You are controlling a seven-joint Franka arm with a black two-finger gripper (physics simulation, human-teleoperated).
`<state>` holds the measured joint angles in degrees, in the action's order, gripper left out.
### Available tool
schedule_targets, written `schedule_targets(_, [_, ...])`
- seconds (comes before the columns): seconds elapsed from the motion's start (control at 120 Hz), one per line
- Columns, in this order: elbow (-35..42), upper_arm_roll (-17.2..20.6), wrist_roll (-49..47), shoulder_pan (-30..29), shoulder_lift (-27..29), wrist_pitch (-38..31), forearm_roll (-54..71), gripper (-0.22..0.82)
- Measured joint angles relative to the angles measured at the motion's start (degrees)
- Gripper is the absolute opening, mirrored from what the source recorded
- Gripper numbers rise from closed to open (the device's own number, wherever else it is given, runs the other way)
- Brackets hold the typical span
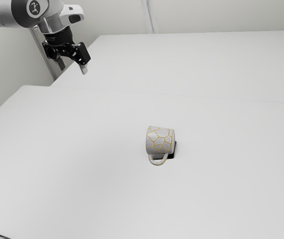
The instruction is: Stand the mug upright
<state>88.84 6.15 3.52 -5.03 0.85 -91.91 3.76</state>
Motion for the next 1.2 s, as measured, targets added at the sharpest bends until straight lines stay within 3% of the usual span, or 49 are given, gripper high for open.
schedule_targets(0.5, [1.9,-0.4,0.1,0.6,0.2,1.5,-2.2,0.6])
schedule_targets(0.692, [6.8,-2.8,0.0,1.6,0.6,0.1,-9.2,0.6])
schedule_targets(0.908, [12.8,-3.0,1.0,-1.5,-0.7,-6.4,-18.0,0.6])
schedule_targets(1.2, [21.2,-2.9,9.6,-3.9,-5.4,-18.7,-34.1,0.6])
